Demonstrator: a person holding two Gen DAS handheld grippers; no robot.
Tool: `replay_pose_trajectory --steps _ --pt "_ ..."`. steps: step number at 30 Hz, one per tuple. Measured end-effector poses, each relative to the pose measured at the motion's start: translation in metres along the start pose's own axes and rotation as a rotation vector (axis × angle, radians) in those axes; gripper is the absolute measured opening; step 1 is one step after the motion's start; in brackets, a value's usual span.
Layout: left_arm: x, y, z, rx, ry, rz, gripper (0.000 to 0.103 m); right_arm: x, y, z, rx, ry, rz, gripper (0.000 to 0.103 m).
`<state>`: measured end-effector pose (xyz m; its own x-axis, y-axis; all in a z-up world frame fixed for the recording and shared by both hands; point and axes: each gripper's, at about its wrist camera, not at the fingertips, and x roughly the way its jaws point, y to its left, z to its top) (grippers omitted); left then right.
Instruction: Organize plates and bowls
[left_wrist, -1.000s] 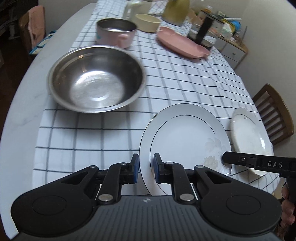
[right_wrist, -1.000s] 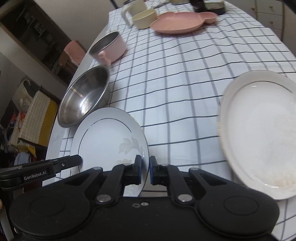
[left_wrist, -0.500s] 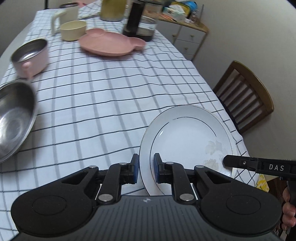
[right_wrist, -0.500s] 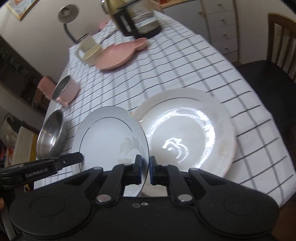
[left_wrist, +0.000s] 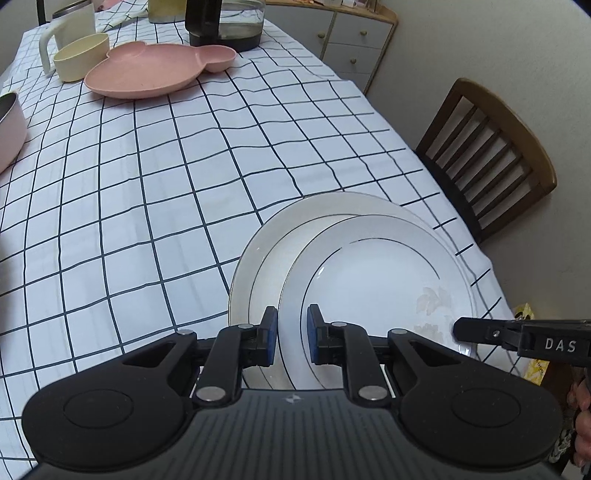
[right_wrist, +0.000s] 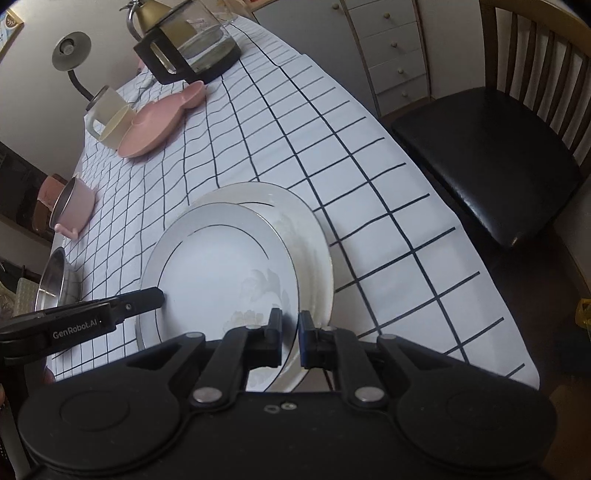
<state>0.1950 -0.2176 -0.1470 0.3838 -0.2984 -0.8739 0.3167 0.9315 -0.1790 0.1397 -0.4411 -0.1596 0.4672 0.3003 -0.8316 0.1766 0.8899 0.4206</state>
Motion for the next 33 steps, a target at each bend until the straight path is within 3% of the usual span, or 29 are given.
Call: replay_pose_trajectory --steps 21,26,33 --pt "0.012 0.003 0.005 0.008 0.049 0.026 0.015 0.017 -0.004 0.012 -0.002 0.036 0.008 0.009" --pt "0.009 0.004 0.005 0.003 0.045 0.021 0.015 0.017 0.000 0.014 -0.021 0.037 -0.019 0.008" --pt "0.002 0.006 -0.002 0.008 0.041 0.015 0.015 0.008 0.014 0.011 -0.098 0.009 -0.079 0.016"
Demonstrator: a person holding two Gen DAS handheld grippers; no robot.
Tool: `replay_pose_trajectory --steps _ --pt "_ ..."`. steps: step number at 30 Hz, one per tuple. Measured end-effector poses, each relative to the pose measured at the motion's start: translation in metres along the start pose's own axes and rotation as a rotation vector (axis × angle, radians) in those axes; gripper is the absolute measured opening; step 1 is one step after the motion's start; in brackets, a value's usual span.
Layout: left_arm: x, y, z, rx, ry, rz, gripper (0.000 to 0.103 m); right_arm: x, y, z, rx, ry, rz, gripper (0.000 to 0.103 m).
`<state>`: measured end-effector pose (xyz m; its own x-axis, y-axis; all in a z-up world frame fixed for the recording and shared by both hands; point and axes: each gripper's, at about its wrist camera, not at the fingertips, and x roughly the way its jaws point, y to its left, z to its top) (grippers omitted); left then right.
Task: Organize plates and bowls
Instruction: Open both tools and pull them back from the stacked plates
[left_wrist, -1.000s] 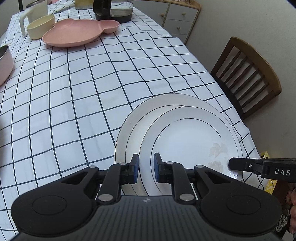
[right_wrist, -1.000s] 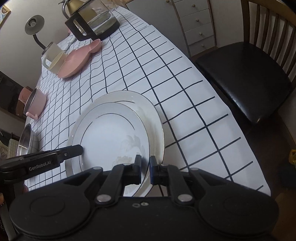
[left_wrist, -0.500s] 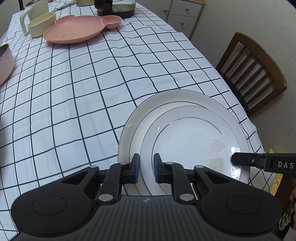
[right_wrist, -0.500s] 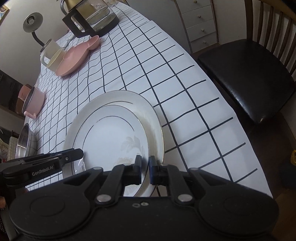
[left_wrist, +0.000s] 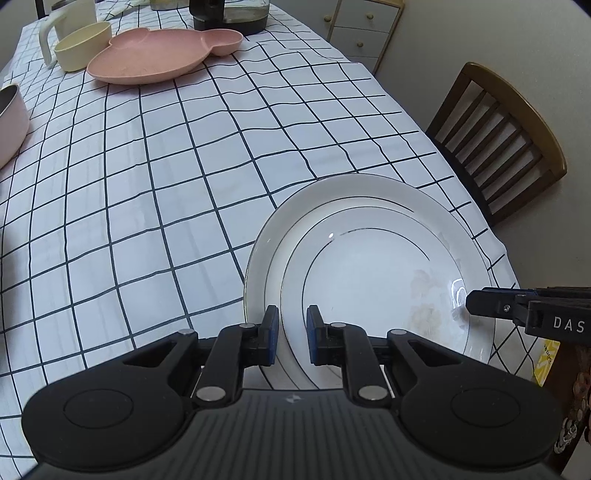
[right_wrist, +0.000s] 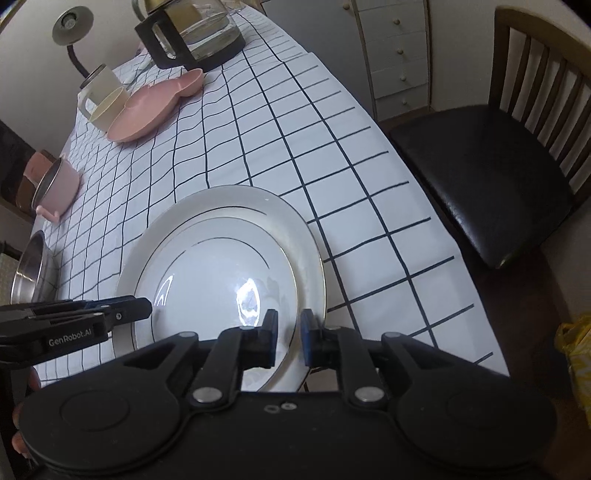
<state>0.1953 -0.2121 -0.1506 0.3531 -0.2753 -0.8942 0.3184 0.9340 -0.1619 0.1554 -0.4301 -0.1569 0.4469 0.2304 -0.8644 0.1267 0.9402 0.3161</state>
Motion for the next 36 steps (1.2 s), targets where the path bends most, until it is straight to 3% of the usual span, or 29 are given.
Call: replay_pose_trajectory --steps 10,26,29,34,36 --pt "-0.037 0.004 -0.013 0.026 -0.077 -0.009 0.015 -0.024 0.024 -0.010 -0.060 -0.058 -0.029 0.031" --pt "-0.127 0.033 -0.044 0.041 -0.255 -0.006 0.016 -0.087 0.100 -0.036 -0.220 -0.249 -0.011 0.049" --pt "-0.144 0.043 -0.048 0.032 -0.291 0.000 0.024 -0.097 0.121 -0.038 -0.249 -0.280 0.012 0.056" --pt "-0.167 0.062 -0.050 0.010 -0.351 0.018 0.051 -0.107 0.148 -0.036 -0.257 -0.295 0.061 0.064" --pt "-0.175 0.068 -0.049 0.009 -0.372 0.028 0.054 -0.108 0.158 -0.035 -0.259 -0.300 0.074 0.066"
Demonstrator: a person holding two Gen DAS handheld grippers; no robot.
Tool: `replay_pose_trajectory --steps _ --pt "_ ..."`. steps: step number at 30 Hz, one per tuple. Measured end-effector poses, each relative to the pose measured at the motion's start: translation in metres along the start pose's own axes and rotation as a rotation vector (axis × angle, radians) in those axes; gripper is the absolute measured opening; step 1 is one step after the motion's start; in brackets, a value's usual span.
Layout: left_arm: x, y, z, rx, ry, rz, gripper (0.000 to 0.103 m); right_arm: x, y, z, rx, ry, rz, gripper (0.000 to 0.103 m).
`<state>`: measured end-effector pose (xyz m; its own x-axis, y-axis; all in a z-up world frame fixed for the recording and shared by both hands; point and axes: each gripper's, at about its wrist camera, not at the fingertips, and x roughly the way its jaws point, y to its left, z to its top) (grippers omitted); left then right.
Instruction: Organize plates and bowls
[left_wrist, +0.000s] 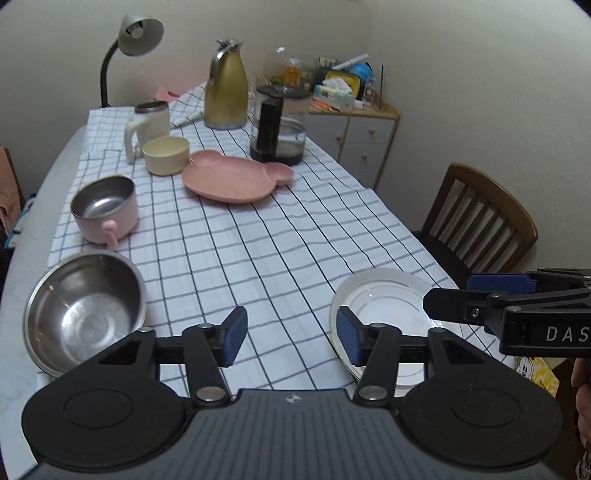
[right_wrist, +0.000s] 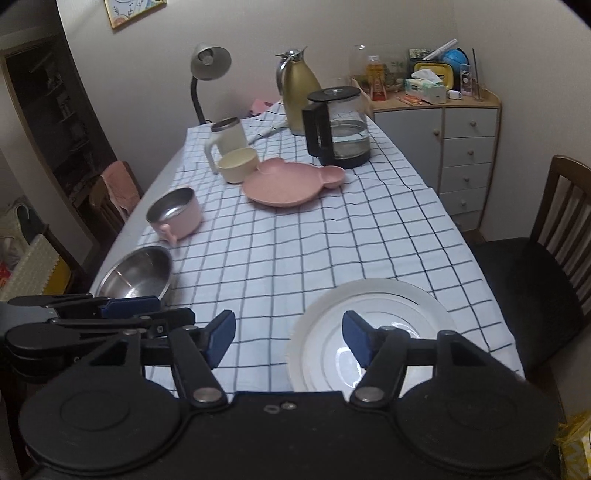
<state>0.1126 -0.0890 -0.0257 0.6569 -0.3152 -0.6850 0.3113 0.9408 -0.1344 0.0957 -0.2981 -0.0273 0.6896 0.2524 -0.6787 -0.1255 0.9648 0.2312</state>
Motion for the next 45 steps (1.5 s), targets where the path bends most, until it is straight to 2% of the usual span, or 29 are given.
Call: replay_pose_trajectory --steps 2,6,8,10,13,20,30,35,45 --pt "-0.004 0.007 0.005 0.001 -0.015 0.014 0.056 0.001 0.009 0.005 -0.015 -0.010 0.001 0.071" --pt "-0.008 0.018 0.017 0.004 -0.048 0.035 0.067 0.005 0.022 0.017 -0.019 -0.025 -0.007 0.083" --pt "-0.005 0.023 0.024 0.000 -0.060 0.044 0.073 0.008 0.026 0.024 -0.024 -0.033 -0.012 0.085" --pt "0.000 0.030 0.034 -0.008 -0.071 0.054 0.077 0.014 0.030 0.033 -0.031 -0.037 -0.020 0.093" --pt "0.014 0.039 0.051 -0.018 -0.078 0.074 0.077 0.025 0.033 0.046 -0.050 -0.063 -0.045 0.103" --pt "0.070 0.064 0.106 -0.025 -0.069 0.147 0.077 0.075 0.027 0.091 -0.061 -0.068 -0.070 0.103" --pt "0.175 0.106 0.181 -0.086 -0.011 0.217 0.077 0.179 -0.009 0.158 -0.030 -0.014 -0.126 0.103" --pt "0.229 0.129 0.203 -0.103 0.033 0.244 0.077 0.231 -0.024 0.175 -0.020 0.028 -0.155 0.102" --pt "0.312 0.154 0.219 -0.126 0.128 0.287 0.077 0.313 -0.048 0.188 0.016 0.126 -0.182 0.097"
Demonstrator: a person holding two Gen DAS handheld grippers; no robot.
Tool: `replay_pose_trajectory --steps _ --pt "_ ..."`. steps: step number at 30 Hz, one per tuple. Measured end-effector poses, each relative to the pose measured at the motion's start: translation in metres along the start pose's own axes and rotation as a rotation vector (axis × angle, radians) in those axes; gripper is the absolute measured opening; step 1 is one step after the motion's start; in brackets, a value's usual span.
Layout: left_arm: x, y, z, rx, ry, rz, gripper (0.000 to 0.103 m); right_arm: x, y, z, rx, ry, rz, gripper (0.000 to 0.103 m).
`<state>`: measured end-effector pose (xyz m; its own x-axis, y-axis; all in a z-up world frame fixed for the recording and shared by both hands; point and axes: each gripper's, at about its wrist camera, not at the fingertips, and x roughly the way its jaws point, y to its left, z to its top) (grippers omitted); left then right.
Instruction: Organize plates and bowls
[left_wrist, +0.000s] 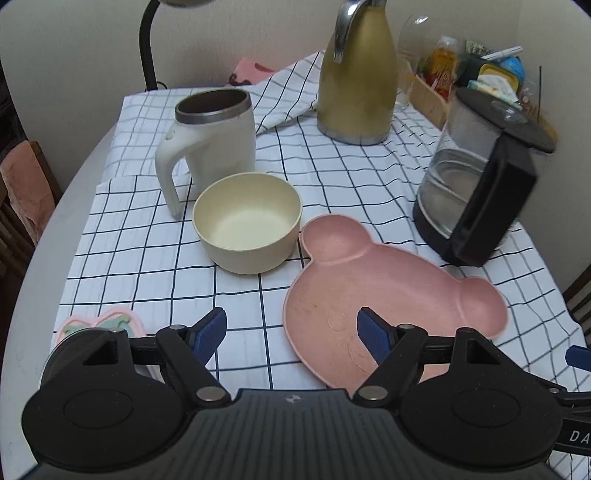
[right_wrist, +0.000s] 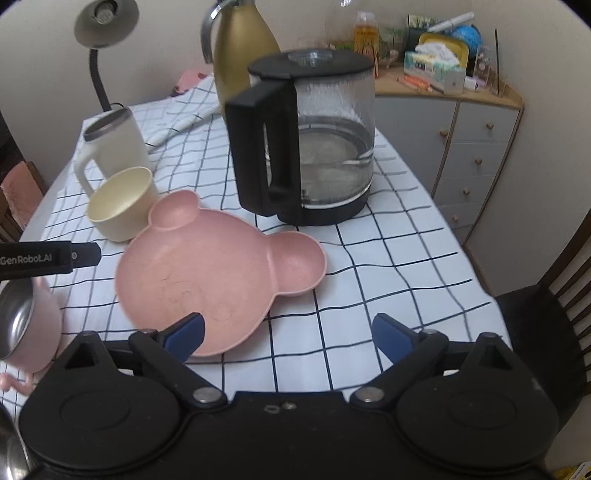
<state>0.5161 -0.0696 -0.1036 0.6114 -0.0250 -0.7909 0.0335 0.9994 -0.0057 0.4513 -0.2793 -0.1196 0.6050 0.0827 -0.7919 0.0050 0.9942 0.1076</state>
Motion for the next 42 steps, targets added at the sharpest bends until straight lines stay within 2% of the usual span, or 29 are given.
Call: replay_pose_trajectory --steps 7,15,23,28,32,33,42 --pt "0.042 0.002 0.011 -0.010 0.040 0.024 0.077 0.035 -0.003 0.009 0.037 0.054 0.006 0.087" --pt "0.071 0.003 0.013 -0.032 0.083 0.021 0.076 0.062 -0.005 0.012 0.074 0.107 0.027 0.074" --pt "0.081 0.007 0.016 -0.069 0.117 0.001 0.043 0.073 -0.006 0.011 0.118 0.131 0.068 0.051" --pt "0.084 0.007 0.016 -0.069 0.129 -0.009 0.022 0.073 -0.006 0.008 0.142 0.143 0.096 0.031" --pt "0.081 0.004 0.014 -0.070 0.136 -0.017 0.017 0.071 -0.006 0.006 0.150 0.140 0.112 0.020" --pt "0.080 0.004 0.013 -0.073 0.137 -0.017 0.017 0.070 -0.005 0.007 0.148 0.137 0.122 0.012" --pt "0.055 0.001 0.002 -0.092 0.137 -0.036 0.012 0.056 -0.009 0.003 0.151 0.127 0.091 0.010"
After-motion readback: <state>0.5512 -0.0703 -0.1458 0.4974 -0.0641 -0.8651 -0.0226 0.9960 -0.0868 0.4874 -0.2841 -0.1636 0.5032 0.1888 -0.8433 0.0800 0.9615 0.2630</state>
